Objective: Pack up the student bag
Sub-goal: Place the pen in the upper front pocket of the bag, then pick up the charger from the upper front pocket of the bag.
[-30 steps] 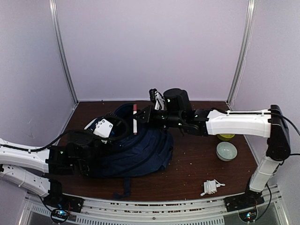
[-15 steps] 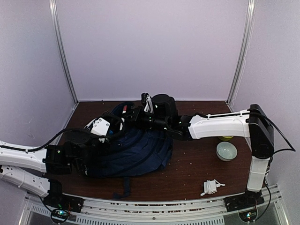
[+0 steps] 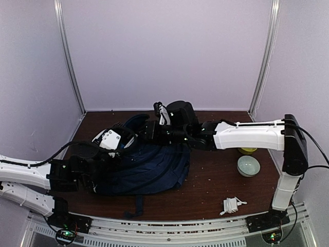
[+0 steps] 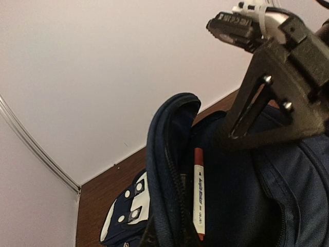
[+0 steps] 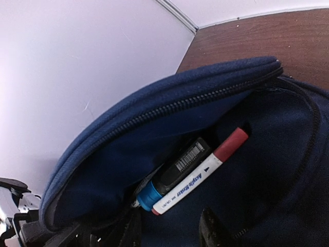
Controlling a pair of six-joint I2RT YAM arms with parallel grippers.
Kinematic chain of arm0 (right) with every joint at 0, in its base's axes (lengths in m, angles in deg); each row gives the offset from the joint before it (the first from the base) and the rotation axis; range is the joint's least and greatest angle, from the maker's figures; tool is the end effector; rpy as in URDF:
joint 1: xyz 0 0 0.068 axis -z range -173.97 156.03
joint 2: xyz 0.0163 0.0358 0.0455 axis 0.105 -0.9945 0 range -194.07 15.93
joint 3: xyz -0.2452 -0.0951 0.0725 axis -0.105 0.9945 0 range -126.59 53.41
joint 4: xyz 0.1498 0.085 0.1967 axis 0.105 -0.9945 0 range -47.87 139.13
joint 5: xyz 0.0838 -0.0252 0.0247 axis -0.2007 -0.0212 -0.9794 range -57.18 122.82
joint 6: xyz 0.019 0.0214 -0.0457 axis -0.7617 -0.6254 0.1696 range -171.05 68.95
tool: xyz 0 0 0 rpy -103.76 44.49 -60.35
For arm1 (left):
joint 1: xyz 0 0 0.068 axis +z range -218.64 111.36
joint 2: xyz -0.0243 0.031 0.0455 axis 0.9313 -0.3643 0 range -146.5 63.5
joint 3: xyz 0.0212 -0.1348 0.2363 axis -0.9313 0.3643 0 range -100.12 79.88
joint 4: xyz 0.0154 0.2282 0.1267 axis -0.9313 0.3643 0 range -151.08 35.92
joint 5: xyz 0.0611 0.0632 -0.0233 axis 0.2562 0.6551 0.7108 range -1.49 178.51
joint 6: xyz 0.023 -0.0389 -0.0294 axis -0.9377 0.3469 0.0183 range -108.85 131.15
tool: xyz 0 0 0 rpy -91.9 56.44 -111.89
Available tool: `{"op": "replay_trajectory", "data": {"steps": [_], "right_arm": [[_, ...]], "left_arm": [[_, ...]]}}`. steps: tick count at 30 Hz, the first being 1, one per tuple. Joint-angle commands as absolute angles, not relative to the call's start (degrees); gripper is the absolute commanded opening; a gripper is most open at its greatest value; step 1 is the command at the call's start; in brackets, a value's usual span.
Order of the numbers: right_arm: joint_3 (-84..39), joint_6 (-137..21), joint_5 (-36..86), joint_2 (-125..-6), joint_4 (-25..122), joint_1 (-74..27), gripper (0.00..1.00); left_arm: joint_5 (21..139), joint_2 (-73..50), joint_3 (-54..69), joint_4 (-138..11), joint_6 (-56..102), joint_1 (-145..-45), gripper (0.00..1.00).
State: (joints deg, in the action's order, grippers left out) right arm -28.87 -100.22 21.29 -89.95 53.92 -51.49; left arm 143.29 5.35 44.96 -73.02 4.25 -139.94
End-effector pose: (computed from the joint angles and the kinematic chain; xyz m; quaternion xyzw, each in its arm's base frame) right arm 0.2324 0.3783 0.2892 -0.1172 0.8026 0.5134 0.2802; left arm 0.0988 -0.2012 0.2778 0.2066 0.7168 0.0009 0.6659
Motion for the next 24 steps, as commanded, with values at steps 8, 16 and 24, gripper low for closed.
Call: {"op": "replay_trajectory", "data": {"steps": [8,16,24], "right_arm": [[-24.6,-74.7,42.5,-69.2,8.3,-51.5,0.46],[-7.8,-83.5,55.7,-61.3,-10.1,-51.5,0.57],[3.2,-90.3,55.0,-53.9,-10.8,-51.5,0.72]], "left_arm": [[146.2,6.2,44.0,-80.0,4.0,-139.3,0.0],[145.3,3.6,43.1,-80.3,3.0,-139.3,0.0],[144.6,3.4,42.9,-80.2,3.0,-139.3,0.0]]}}
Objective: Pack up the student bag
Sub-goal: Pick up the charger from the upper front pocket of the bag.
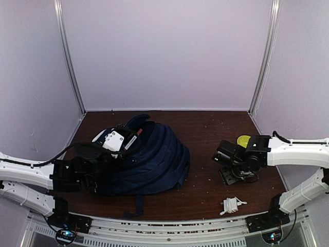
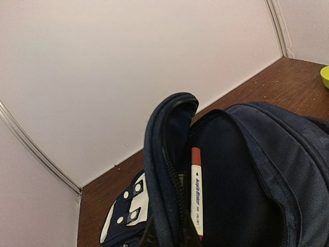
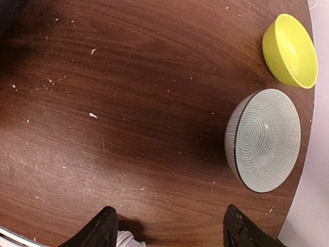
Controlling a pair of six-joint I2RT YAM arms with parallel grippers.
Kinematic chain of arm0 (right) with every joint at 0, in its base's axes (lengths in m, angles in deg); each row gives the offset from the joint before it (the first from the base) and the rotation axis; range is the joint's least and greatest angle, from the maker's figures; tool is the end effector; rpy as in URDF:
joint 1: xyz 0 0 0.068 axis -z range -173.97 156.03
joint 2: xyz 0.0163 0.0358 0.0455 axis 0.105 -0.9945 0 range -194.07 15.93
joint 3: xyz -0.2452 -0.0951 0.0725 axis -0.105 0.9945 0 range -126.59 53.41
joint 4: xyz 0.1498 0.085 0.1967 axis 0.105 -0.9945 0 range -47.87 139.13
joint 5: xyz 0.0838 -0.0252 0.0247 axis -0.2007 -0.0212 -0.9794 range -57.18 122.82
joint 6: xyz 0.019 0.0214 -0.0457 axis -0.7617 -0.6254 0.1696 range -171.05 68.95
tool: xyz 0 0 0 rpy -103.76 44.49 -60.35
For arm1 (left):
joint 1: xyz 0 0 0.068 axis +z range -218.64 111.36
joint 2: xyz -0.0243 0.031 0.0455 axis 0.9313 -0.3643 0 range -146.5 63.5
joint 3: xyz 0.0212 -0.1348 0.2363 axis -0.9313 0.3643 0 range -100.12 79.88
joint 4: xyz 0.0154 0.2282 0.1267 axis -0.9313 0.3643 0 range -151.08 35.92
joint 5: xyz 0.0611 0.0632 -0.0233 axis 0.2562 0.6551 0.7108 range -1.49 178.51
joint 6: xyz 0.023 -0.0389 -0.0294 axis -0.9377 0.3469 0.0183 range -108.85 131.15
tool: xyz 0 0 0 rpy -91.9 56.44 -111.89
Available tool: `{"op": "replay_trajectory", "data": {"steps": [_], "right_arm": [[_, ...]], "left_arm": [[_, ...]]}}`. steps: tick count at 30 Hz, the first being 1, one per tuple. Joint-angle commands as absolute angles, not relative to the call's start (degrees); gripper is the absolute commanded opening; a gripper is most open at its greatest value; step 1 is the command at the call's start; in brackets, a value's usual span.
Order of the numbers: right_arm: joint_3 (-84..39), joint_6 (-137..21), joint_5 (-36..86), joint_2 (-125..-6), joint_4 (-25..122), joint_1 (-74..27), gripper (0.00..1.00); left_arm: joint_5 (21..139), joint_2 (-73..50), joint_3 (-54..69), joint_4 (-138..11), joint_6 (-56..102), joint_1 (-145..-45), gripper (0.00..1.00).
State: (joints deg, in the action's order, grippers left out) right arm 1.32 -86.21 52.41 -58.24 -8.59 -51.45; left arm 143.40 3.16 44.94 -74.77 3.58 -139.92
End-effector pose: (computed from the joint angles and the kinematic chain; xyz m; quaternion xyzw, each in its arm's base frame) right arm 0.1265 0.1762 0.2251 -0.1751 0.9659 -0.0536 0.1831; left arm 0.1010 -0.2076 0.2729 0.2123 0.7165 0.0079 0.6645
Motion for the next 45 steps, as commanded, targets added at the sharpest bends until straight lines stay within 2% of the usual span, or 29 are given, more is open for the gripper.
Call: {"op": "replay_trajectory", "data": {"steps": [1,4,7,8,9,10,14,20,25,36,39,41,45], "right_arm": [[3.9,-90.6,54.4,-53.5,-10.9,-51.5,0.75],[5.6,-92.0,54.4,-52.4,-11.5,-51.5,0.79],[3.5,-94.8,61.0,-50.6,-14.6,-51.5,0.81],[2.6,-95.6,64.4,-49.7,-15.0,-51.5,0.85],[2.5,-96.6,66.3,-48.6,-14.5,-51.5,0.96],[3.1,-96.8,67.1,-47.3,-12.9,-51.5,1.0],[7.3,-100.4,65.4,-41.3,-6.9,-51.4,1.0],[13.3,-101.9,61.1,-30.7,-5.1,-51.4,1.0],[17.3,-109.1,56.7,-24.6,-7.1,-51.4,1.0],[21.7,-113.1,49.8,-18.8,-8.2,-51.4,0.87],[22.2,-112.7,47.3,-20.1,-8.2,-51.4,0.9],[22.2,-112.0,45.4,-21.3,-7.8,-51.4,0.99],[23.3,-110.6,40.9,-25.1,-5.5,-51.8,1.0]], "left_arm": [[144.5,3.4,42.9,-80.1,3.0,-139.3,0.0],[144.7,3.5,43.2,-80.2,3.1,-139.3,0.0],[144.6,3.3,43.5,-80.8,3.1,-139.2,0.0],[144.3,3.2,43.5,-80.8,3.0,-139.2,0.0],[144.1,3.0,43.4,-80.8,2.9,-139.2,0.0],[143.9,2.8,43.1,-80.6,2.6,-139.1,0.0],[144.0,2.6,42.4,-79.7,2.4,-139.1,0.0],[143.5,2.5,42.9,-80.4,2.9,-139.0,0.0],[142.7,1.8,42.0,-79.6,2.9,-138.9,0.0],[140.8,3.7,42.0,-79.0,4.8,-138.9,0.0],[140.6,4.4,42.5,-78.8,5.6,-138.9,0.0],[140.8,4.7,42.4,-78.3,6.3,-138.9,0.0],[140.9,6.1,42.4,-76.2,8.2,-138.9,0.0]]}}
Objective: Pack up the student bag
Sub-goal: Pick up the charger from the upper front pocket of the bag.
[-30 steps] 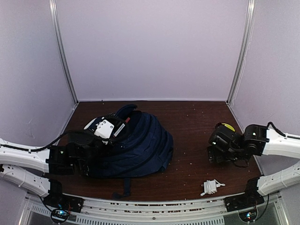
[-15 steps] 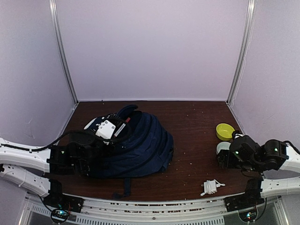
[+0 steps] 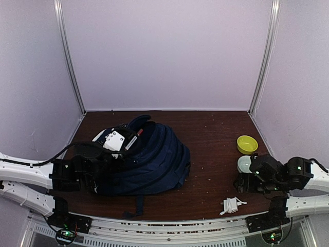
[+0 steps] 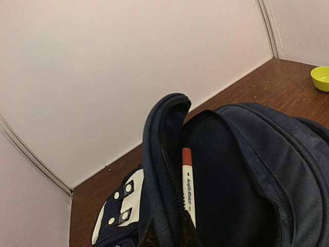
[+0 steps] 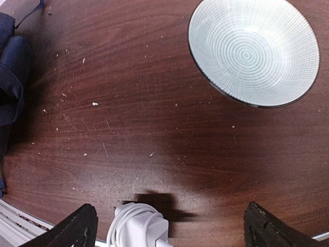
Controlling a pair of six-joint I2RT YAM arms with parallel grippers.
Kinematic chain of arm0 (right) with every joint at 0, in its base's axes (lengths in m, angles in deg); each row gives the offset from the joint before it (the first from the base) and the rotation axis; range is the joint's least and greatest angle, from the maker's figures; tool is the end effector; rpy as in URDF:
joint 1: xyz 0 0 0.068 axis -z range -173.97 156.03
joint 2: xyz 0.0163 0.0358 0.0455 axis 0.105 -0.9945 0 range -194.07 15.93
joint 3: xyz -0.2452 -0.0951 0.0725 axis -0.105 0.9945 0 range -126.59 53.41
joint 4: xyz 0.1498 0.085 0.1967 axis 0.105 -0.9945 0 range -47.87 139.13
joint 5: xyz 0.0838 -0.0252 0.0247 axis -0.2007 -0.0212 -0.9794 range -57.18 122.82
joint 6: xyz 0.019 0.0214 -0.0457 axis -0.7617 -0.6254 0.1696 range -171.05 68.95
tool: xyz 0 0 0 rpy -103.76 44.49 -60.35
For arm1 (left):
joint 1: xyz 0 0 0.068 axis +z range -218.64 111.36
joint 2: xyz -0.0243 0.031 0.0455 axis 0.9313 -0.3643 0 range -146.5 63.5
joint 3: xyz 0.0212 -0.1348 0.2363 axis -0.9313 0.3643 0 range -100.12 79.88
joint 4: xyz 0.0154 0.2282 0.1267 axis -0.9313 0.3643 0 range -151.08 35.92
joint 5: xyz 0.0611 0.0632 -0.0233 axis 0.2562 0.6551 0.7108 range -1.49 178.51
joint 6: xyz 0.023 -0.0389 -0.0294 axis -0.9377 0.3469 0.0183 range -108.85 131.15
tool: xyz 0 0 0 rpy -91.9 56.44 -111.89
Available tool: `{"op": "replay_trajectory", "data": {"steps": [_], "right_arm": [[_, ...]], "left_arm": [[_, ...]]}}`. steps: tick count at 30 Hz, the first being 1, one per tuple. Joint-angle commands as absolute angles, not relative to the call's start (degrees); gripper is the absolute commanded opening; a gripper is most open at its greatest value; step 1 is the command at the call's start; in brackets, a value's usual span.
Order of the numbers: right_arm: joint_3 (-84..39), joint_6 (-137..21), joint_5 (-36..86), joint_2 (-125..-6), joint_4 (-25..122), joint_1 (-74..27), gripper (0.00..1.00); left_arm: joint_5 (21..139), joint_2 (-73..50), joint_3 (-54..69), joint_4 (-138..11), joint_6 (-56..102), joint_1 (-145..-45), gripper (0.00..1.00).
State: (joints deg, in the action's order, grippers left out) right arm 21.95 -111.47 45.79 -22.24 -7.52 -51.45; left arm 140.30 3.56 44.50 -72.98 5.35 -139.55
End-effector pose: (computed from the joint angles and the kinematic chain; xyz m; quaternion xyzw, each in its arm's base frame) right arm 0.0667 0.0897 0.2105 0.0509 0.9659 0.1395 0.2123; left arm 0.1014 -0.2076 0.2737 0.2219 0.7202 -0.0151 0.6572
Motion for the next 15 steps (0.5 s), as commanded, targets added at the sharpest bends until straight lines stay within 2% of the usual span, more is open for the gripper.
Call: {"op": "replay_trajectory", "data": {"steps": [1,7,11,15], "right_arm": [[23.9,-110.4,39.7,-25.8,-4.8,-52.1,1.0],[25.9,-109.5,33.4,-28.0,-1.0,-52.8,0.94],[25.7,-108.2,33.8,-30.2,-1.4,-52.8,0.95],[27.0,-106.6,29.2,-32.5,2.1,-52.8,0.98]], "left_arm": [[140.9,6.6,42.5,-75.9,8.5,-138.9,0.0],[142.1,8.4,44.0,-74.9,10.0,-138.8,0.0],[142.4,7.6,44.3,-75.0,10.1,-138.9,0.0],[142.4,6.4,43.2,-74.3,8.8,-138.9,0.0]]}}
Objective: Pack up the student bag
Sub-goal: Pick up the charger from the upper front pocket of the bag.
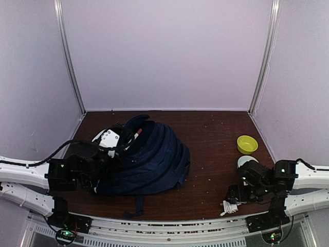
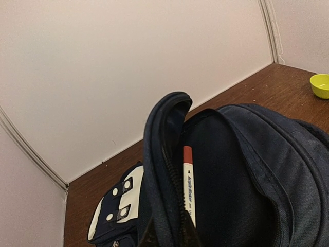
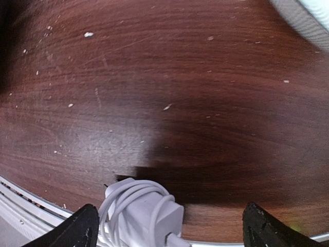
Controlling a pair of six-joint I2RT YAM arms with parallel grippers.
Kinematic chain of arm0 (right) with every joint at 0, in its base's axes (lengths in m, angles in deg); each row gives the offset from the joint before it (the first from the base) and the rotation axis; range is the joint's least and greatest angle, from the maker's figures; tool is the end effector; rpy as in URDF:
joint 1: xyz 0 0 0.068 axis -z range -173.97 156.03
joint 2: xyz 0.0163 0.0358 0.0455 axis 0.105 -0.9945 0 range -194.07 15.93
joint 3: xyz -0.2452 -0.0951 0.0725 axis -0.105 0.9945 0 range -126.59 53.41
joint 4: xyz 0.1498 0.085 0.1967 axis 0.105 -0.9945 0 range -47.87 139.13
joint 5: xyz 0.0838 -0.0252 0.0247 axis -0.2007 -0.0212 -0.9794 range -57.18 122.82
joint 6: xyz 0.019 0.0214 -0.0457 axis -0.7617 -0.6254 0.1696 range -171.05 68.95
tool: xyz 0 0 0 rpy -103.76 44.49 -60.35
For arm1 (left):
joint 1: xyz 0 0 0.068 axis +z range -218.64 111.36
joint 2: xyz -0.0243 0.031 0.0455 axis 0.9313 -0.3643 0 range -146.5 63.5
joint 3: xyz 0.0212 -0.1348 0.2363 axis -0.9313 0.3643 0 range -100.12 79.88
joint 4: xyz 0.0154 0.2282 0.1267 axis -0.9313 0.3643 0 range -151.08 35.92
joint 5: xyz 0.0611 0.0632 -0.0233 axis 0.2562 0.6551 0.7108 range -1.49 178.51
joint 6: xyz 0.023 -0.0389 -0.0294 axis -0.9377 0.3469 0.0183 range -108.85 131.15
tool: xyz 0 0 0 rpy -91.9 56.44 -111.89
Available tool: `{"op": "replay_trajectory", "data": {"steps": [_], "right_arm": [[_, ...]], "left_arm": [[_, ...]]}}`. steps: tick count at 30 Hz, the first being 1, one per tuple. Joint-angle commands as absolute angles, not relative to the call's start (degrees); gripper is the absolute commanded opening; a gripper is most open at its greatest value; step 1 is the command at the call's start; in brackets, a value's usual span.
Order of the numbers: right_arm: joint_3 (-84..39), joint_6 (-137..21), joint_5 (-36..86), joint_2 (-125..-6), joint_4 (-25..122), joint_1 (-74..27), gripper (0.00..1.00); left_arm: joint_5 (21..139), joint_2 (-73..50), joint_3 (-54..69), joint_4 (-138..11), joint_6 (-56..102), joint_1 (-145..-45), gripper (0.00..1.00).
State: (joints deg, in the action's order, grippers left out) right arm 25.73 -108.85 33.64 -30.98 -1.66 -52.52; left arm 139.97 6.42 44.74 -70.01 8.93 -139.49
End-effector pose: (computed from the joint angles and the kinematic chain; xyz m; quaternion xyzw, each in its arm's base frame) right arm 0.0673 0.1091 0.1792 -0.0052 0.9848 0.1437 0.0975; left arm 0.0984 -0.1987 0.2776 0.2026 0.7274 -0.0355 0.6546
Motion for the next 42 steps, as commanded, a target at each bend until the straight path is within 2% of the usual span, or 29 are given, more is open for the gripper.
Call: {"op": "replay_trajectory", "data": {"steps": [1,12,17,24,33,37,42], "right_arm": [[27.5,-106.4,27.8,-32.7,3.2,-52.8,0.98],[27.6,-100.5,20.8,-30.4,8.0,-50.1,0.95],[29.4,-98.5,18.5,-30.3,7.4,-47.3,1.0],[32.7,-97.5,12.7,-30.0,14.3,-46.9,1.0],[33.7,-95.1,13.2,-32.8,15.0,-46.0,0.98],[33.8,-94.4,12.9,-33.7,16.2,-45.4,0.93],[34.5,-94.3,12.6,-33.3,16.8,-45.0,0.78]], "left_arm": [[142.3,6.2,43.1,-74.4,8.4,-138.9,0.0],[142.0,2.9,40.9,-75.1,6.2,-138.9,0.0],[141.8,2.9,40.8,-74.9,6.6,-138.9,0.0],[141.5,2.2,40.0,-73.4,7.7,-138.9,0.0],[141.6,1.8,38.6,-72.0,8.0,-138.9,0.0],[141.6,1.5,38.3,-71.8,7.5,-138.9,0.0],[141.6,1.0,38.0,-71.8,7.5,-138.9,0.0]]}}
